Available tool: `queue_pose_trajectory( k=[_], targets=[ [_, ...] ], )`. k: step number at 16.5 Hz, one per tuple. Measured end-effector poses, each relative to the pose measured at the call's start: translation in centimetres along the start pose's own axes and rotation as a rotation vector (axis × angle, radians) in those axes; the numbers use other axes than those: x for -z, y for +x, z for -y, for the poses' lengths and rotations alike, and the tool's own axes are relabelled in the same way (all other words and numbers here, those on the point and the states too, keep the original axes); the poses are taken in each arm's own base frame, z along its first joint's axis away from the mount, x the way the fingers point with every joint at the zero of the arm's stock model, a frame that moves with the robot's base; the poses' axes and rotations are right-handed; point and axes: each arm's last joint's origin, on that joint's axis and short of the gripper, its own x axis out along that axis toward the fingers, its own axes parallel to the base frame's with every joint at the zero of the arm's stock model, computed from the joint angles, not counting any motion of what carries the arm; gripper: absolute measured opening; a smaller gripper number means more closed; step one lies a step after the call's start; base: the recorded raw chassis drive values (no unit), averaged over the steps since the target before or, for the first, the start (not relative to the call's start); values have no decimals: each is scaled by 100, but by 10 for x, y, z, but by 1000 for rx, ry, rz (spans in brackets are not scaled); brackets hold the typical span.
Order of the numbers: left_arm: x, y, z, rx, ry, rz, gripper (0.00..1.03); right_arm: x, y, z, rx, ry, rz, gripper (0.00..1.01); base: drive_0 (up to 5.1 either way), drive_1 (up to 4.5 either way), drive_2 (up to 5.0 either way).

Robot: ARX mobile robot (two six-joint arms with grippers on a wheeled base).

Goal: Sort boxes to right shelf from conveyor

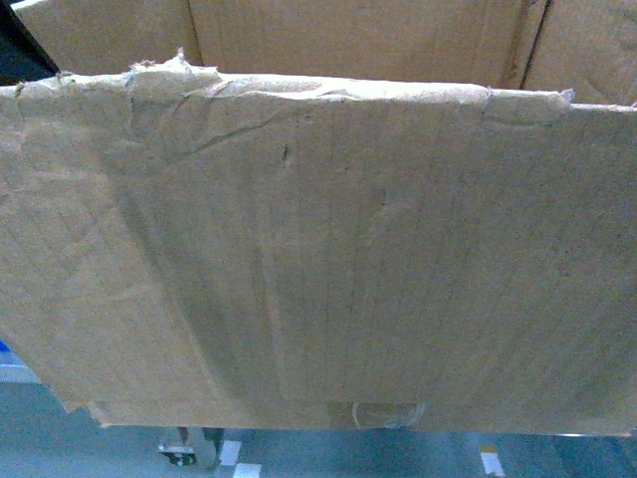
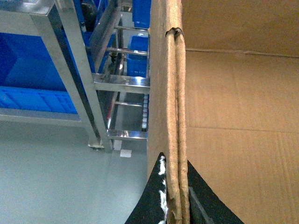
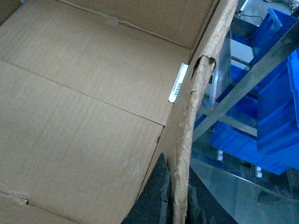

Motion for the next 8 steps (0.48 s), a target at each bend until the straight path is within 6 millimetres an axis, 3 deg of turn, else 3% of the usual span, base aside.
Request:
queue_pose_trajectory(
  k=[8],
  targets=[
    [0, 0, 0, 1, -1, 3, 2, 0, 0, 0, 1, 0, 3, 2, 0, 0, 0]
  ],
)
